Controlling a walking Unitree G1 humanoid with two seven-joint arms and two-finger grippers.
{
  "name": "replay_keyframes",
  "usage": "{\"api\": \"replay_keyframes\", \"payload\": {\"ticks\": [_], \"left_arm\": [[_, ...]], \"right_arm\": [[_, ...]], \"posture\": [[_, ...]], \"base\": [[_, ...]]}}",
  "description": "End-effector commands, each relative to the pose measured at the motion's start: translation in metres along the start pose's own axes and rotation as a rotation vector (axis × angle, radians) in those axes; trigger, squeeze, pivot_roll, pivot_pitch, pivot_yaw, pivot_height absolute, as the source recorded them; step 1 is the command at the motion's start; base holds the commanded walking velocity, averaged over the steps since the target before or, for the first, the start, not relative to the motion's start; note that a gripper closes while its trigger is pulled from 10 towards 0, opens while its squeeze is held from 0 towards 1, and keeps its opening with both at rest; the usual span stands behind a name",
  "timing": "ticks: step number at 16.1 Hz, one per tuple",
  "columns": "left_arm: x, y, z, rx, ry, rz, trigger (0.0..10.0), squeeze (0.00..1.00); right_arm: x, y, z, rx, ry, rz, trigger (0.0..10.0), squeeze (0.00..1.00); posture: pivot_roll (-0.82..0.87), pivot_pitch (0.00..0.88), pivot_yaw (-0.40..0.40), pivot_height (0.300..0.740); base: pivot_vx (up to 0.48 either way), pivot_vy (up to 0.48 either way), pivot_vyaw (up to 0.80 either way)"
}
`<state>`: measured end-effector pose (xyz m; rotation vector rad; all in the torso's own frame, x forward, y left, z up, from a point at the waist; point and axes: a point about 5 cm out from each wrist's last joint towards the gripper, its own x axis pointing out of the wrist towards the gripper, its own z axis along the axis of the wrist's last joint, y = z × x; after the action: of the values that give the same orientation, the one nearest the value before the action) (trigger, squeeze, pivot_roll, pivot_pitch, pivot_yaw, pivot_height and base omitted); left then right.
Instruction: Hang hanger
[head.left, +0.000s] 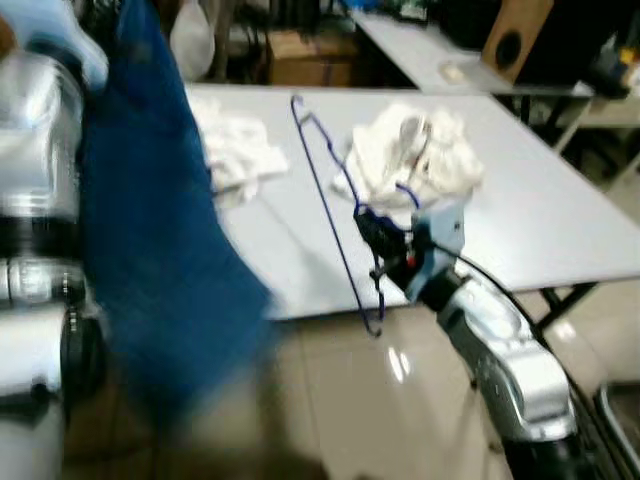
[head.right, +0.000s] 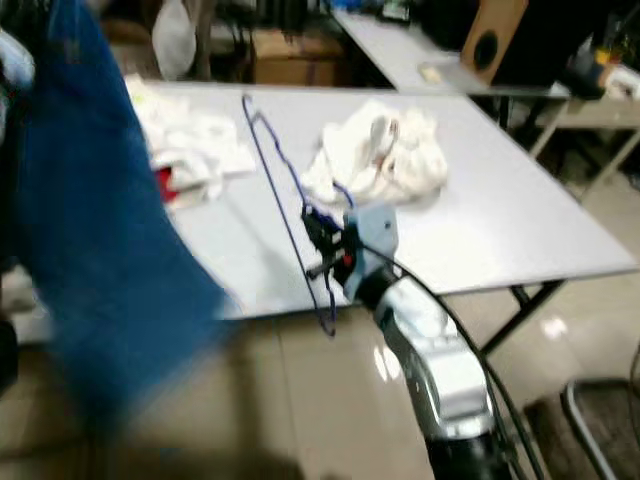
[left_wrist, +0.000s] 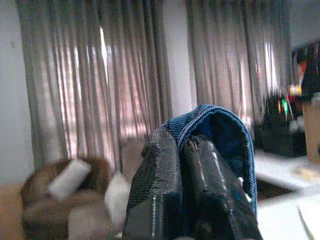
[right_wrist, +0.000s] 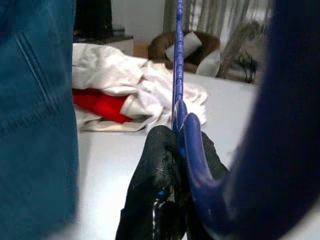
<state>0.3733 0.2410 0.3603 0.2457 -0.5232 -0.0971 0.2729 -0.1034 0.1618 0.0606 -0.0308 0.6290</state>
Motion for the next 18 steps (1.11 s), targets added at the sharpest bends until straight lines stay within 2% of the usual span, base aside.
{"api": "replay_keyframes", "payload": {"ticks": [1,2,3,4,5,6,7,8,9,10,11,13,14,15,16,18], "left_arm": [[0.006,0.01,0.023,0.033,-0.088,0.014,10.0,0.0],[0.009,0.011,0.027,0.021,-0.103,0.002,10.0,0.0],[0.01,0.005,0.022,0.028,-0.082,-0.04,10.0,0.0],[0.01,-0.013,0.007,0.036,-0.044,-0.112,10.0,0.0],[0.003,-0.042,-0.021,0.015,0.017,-0.204,10.0,0.0],[-0.002,-0.055,-0.038,-0.019,0.042,-0.225,10.0,0.0],[-0.005,-0.061,-0.048,-0.051,0.066,-0.234,10.0,0.0],[-0.021,-0.092,-0.081,-0.113,0.188,-0.351,10.0,0.0],[-0.029,-0.104,-0.093,-0.099,0.235,-0.408,10.0,0.0],[-0.043,-0.12,-0.111,-0.078,0.32,-0.492,10.0,0.0],[-0.058,-0.129,-0.13,-0.061,0.425,-0.533,10.0,0.0],[-0.068,-0.131,-0.143,-0.044,0.496,-0.565,10.0,0.0],[-0.073,-0.134,-0.148,-0.06,0.529,-0.613,10.0,0.78],[-0.08,-0.14,-0.153,-0.068,0.577,-0.688,10.0,1.0],[-0.09,-0.146,-0.158,-0.025,0.626,-0.792,10.0,1.0],[-0.119,-0.157,-0.169,0.075,0.756,-1.051,10.0,1.0]], "right_arm": [[-0.001,-0.001,0.002,-0.004,-0.01,-0.01,10.0,0.0],[-0.001,-0.001,0.001,0.037,-0.021,-0.015,10.0,0.0],[-0.001,0.0,0.001,0.05,-0.024,-0.019,10.0,0.0],[-0.002,0.0,0.001,0.049,-0.024,-0.022,10.0,0.0],[-0.001,-0.001,0.0,0.045,-0.023,-0.03,10.0,0.0],[-0.001,-0.001,0.0,0.042,-0.022,-0.035,10.0,0.0],[-0.001,-0.001,0.001,0.041,-0.023,-0.036,10.0,0.0],[0.0,-0.001,0.0,0.041,-0.021,-0.039,10.0,0.0],[0.0,-0.001,-0.001,0.04,-0.02,-0.04,10.0,0.0],[0.0,-0.001,-0.001,0.041,-0.019,-0.042,10.0,0.0],[0.0,-0.001,-0.002,0.04,-0.019,-0.055,10.0,0.0],[-0.001,-0.003,-0.003,0.04,-0.015,-0.077,10.0,0.0],[-0.001,-0.005,-0.004,0.04,-0.009,-0.09,10.0,0.0],[-0.002,-0.007,-0.005,0.038,-0.002,-0.103,10.0,0.0],[-0.002,-0.008,-0.006,0.036,0.004,-0.114,10.0,0.0],[-0.004,-0.01,-0.008,0.038,0.005,-0.139,10.0,0.0]], "posture": [[0.01,0.0,-0.074,0.74],[0.01,0.0,-0.073,0.74],[0.01,0.0,-0.073,0.74],[0.01,0.0,-0.074,0.74],[0.01,0.0,-0.075,0.74],[0.01,0.0,-0.077,0.74],[0.0,0.0,-0.076,0.74],[0.01,0.0,-0.077,0.74],[0.01,0.0,-0.077,0.74],[0.01,0.0,-0.077,0.74],[0.0,0.0,-0.069,0.74],[0.0,0.0,-0.065,0.74],[0.0,0.0,-0.065,0.74],[0.0,0.0,-0.058,0.74],[0.0,0.0,-0.058,0.74],[-0.01,0.0,-0.05,0.74]], "base": [[0.461,0.0,0.8],[0.431,0.0,0.0],[0.0,0.0,0.0],[0.0,0.0,0.0],[0.0,0.0,0.0],[0.0,0.0,0.0],[0.0,0.0,0.0],[0.0,0.0,0.0],[0.0,0.0,0.0],[0.0,0.0,0.0],[0.0,0.0,0.0],[0.0,0.0,0.0],[0.0,0.0,0.0],[0.0,0.0,0.0],[0.0,0.0,0.0],[0.0,0.0,0.0]]}}
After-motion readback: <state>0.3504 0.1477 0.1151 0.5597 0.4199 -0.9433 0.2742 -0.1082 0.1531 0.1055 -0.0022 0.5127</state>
